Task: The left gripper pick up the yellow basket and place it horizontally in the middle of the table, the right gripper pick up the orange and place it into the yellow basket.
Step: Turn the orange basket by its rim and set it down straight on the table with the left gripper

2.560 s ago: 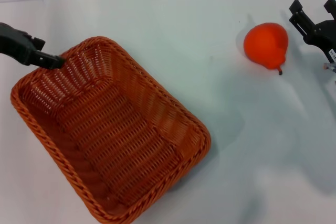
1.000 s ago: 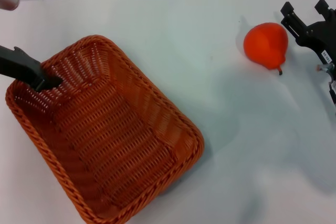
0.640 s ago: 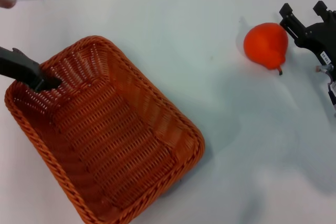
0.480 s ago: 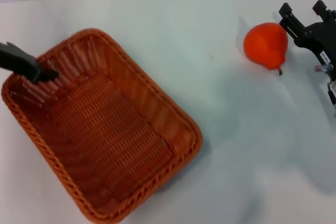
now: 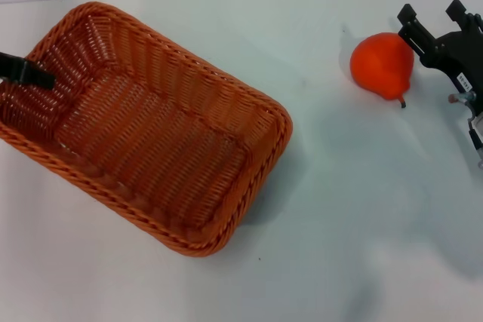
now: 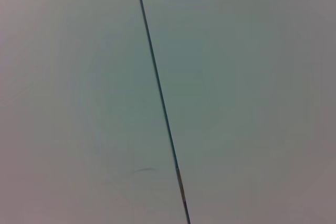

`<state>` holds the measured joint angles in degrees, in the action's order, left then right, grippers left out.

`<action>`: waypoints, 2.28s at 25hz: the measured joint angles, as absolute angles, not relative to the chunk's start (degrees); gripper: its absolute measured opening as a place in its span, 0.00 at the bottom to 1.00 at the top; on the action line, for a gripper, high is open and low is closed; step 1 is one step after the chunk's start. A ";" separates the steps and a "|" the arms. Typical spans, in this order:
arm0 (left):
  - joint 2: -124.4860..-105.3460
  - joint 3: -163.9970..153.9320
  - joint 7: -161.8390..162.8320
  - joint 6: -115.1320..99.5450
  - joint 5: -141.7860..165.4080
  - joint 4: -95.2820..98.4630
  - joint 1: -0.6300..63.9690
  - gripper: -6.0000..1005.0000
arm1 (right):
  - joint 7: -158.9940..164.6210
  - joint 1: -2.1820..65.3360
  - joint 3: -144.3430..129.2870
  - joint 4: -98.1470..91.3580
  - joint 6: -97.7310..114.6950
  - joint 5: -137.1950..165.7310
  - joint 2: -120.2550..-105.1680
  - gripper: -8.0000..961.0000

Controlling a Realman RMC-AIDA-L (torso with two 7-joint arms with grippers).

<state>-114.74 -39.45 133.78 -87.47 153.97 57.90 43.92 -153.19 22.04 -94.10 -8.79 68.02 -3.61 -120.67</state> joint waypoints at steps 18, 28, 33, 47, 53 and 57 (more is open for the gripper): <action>-112.20 -28.64 136.30 -90.76 144.23 49.12 40.96 0.16 | -153.19 22.92 -94.76 -8.79 66.45 -3.51 -120.68 0.96; -114.32 -25.87 136.00 -84.46 136.12 48.97 34.94 0.16 | -153.19 23.16 -95.36 -8.79 66.44 -3.52 -120.67 0.95; -115.03 -25.94 135.80 -83.36 136.14 49.19 33.52 0.16 | -153.19 23.14 -95.39 -8.79 66.44 -3.52 -120.67 0.95; -118.58 -26.29 136.24 -78.03 136.50 52.85 28.97 0.16 | -153.19 23.04 -95.61 -8.79 66.45 -3.52 -120.68 0.95; -118.90 -26.21 136.27 -77.19 136.55 53.13 28.00 0.16 | -153.19 23.10 -95.70 -8.79 66.19 -3.52 -120.67 0.94; -119.12 -26.31 136.30 -76.94 136.58 53.27 28.03 0.16 | -153.19 23.11 -95.71 -8.79 66.15 -3.52 -120.68 0.94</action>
